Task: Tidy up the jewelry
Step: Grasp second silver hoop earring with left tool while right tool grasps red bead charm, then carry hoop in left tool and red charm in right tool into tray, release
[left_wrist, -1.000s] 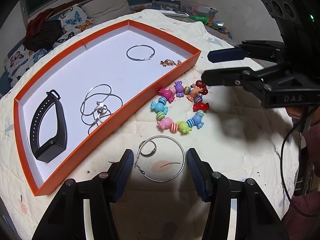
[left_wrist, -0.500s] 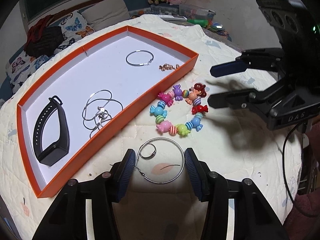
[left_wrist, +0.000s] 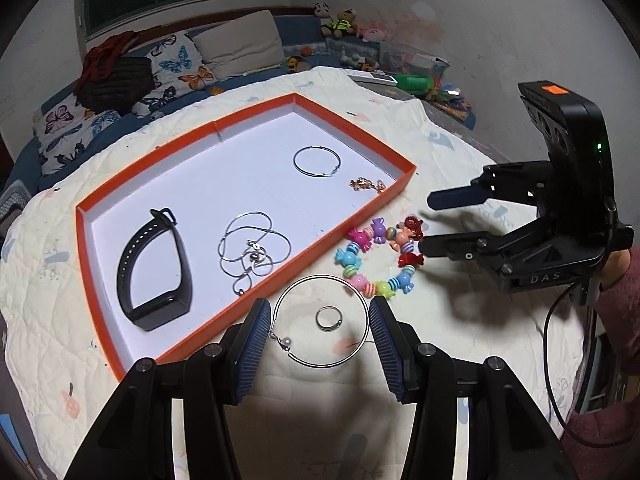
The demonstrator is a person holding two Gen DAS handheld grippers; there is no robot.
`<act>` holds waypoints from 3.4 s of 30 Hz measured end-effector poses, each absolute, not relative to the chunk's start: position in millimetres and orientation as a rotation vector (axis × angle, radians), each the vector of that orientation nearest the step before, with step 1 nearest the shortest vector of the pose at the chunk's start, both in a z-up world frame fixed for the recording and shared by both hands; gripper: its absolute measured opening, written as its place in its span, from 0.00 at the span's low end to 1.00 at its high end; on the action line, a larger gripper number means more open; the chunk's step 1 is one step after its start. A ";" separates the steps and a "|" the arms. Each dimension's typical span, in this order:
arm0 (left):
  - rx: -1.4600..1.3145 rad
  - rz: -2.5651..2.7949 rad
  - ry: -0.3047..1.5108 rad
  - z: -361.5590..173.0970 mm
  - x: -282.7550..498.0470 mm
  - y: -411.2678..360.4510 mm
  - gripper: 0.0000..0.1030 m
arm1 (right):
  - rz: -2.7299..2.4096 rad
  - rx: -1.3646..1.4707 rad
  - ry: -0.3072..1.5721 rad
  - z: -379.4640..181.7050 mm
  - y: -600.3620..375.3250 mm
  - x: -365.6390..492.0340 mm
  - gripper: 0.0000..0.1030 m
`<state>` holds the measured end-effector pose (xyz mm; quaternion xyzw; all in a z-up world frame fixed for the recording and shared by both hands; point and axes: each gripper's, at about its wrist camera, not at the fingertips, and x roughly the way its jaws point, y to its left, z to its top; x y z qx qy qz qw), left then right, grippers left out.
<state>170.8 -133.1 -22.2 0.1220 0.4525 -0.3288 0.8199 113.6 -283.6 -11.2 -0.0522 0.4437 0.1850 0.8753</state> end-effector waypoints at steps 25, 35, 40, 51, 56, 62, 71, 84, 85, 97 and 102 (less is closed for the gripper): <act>0.244 -0.681 0.963 -21.6 174.9 -127.5 0.52 | 0.368 -0.164 0.932 -27.4 -282.2 128.4 0.23; 0.218 -0.655 0.940 -8.7 180.0 -123.1 0.52 | 0.390 -0.137 0.884 -2.8 -287.1 114.7 0.22; 0.212 -0.641 0.897 8.8 194.3 -127.4 0.52 | 0.397 -0.114 0.824 20.8 -287.9 123.6 0.22; 0.169 -0.561 0.907 9.1 270.6 -139.9 0.52 | 0.375 -0.109 0.813 21.3 -282.4 172.6 0.22; 0.168 -0.541 0.951 -13.6 293.3 -146.0 0.52 | 0.357 -0.129 0.847 8.7 -280.1 178.2 0.22; 0.164 -0.521 1.000 -38.5 316.8 -152.1 0.52 | 0.335 -0.169 0.870 -1.1 -278.1 181.3 0.22; 0.165 -0.508 1.030 -55.8 330.6 -155.5 0.52 | 0.322 -0.187 0.896 -9.3 -277.0 184.8 0.22; 0.154 -0.510 1.028 -54.4 330.9 -158.3 0.53 | 0.311 -0.155 0.890 -5.4 -281.5 182.8 0.39; 0.151 -0.509 1.029 -54.0 330.7 -158.0 0.53 | 0.310 -0.154 0.888 -4.1 -281.1 182.3 0.45; 0.153 -0.511 0.975 -12.9 273.7 -144.0 0.55 | 0.371 -0.133 0.854 16.6 -276.7 131.3 0.61; 0.171 -0.504 0.963 -0.8 234.1 -136.4 0.55 | 0.419 -0.111 0.881 7.4 -272.4 112.6 0.68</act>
